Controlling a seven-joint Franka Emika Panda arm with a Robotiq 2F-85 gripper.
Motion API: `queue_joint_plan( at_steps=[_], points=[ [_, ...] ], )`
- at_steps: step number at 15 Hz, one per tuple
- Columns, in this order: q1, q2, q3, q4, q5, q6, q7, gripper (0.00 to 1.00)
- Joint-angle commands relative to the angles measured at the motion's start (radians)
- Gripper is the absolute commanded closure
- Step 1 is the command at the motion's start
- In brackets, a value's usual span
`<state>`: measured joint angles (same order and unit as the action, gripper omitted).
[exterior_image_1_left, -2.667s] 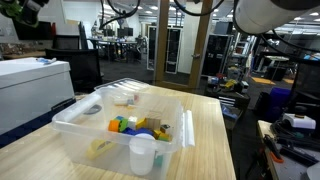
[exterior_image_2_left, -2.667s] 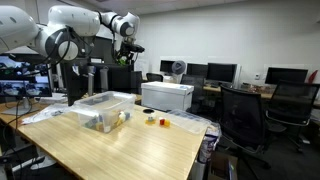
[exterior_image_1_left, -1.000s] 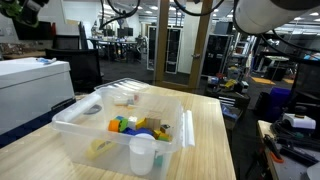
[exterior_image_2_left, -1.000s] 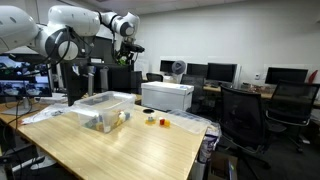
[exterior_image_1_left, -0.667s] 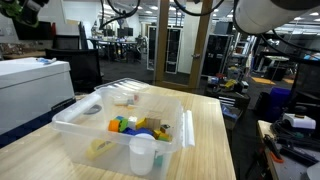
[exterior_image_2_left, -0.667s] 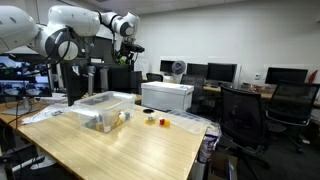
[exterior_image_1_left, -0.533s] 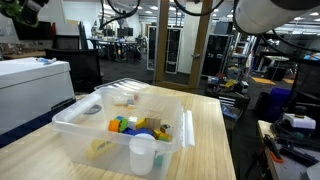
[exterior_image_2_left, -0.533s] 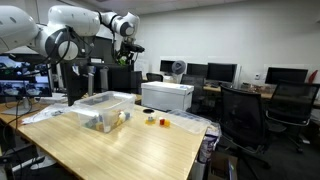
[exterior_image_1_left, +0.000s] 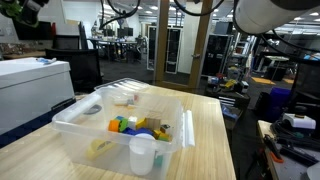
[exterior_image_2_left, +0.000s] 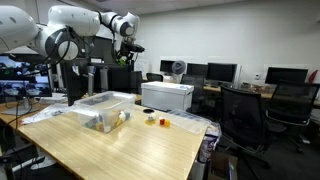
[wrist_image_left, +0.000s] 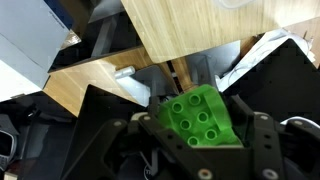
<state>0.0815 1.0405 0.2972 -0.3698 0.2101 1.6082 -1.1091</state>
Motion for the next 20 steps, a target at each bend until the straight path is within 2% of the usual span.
queue_joint_plan(
  at_steps=[1,10,11,15,20],
  points=[
    [-0.001,-0.008,-0.012,-0.011,0.013,0.002,-0.004,0.3],
    [0.0,-0.008,-0.012,-0.011,0.013,0.002,-0.004,0.3],
    [-0.001,-0.008,-0.012,-0.011,0.013,0.002,-0.004,0.55],
    [-0.007,-0.004,-0.04,-0.015,0.003,-0.067,0.065,0.55],
    [0.002,0.009,-0.088,-0.012,-0.025,-0.21,0.137,0.55]
  ],
)
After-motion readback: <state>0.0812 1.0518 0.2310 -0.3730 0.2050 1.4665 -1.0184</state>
